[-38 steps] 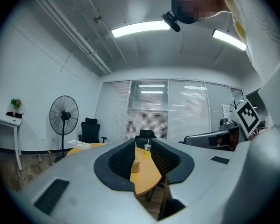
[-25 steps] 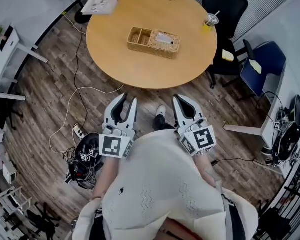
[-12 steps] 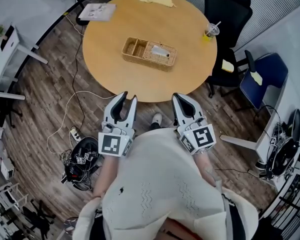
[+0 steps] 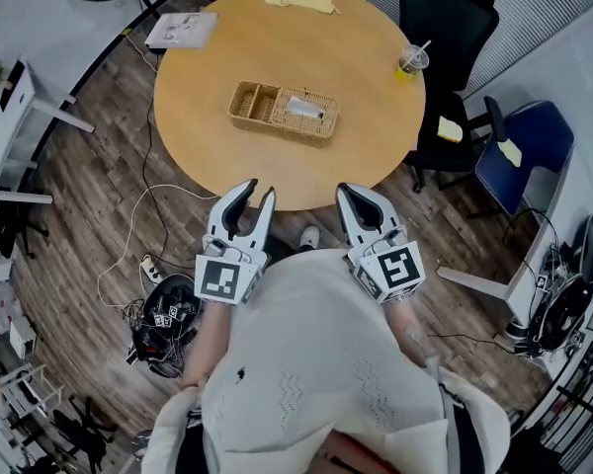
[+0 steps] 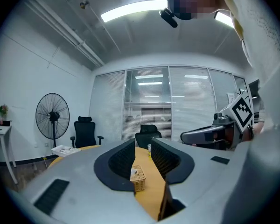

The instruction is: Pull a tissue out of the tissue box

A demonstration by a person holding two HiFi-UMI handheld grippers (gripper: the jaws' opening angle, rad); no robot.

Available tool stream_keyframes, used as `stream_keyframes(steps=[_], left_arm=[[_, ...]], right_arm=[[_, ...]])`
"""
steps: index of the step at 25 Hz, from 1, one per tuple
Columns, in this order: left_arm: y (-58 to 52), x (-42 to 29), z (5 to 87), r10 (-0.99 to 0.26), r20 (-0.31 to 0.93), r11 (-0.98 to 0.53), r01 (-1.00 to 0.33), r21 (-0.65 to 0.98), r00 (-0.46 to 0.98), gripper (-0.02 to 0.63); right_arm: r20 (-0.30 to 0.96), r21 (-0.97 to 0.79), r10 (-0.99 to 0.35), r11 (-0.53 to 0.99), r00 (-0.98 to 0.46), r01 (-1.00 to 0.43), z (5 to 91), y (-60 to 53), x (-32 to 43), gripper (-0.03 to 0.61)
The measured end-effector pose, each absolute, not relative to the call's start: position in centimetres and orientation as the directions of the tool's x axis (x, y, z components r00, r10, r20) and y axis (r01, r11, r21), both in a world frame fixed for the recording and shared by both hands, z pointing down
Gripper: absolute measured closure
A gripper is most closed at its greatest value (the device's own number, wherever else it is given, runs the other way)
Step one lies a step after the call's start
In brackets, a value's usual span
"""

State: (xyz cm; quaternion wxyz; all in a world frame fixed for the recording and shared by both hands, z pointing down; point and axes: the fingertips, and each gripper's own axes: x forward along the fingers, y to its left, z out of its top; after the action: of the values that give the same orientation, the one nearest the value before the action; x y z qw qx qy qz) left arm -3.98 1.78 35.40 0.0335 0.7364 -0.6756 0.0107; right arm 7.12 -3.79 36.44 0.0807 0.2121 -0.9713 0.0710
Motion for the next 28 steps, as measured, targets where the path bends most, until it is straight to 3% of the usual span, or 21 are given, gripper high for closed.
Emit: stream_keyframes(steps=[14,28], left_arm=[[-4.0,-4.9,36.6,-0.976,0.098,-0.192,-0.981,0.026,0.193,0.505],[-11.4,-8.9,40.8,-0.907,0.219,-0.368,-0.930,0.000,0.359,0.505]], right_arm=[[0.240,-0.098,-0.477,0.854,-0.845,-0.510,37.5,-7.0,8.3,0.577],[0.301,-0.100,-0.575,0.774,-0.761,-0.625,38.3,-10.1,5.0,0.577]])
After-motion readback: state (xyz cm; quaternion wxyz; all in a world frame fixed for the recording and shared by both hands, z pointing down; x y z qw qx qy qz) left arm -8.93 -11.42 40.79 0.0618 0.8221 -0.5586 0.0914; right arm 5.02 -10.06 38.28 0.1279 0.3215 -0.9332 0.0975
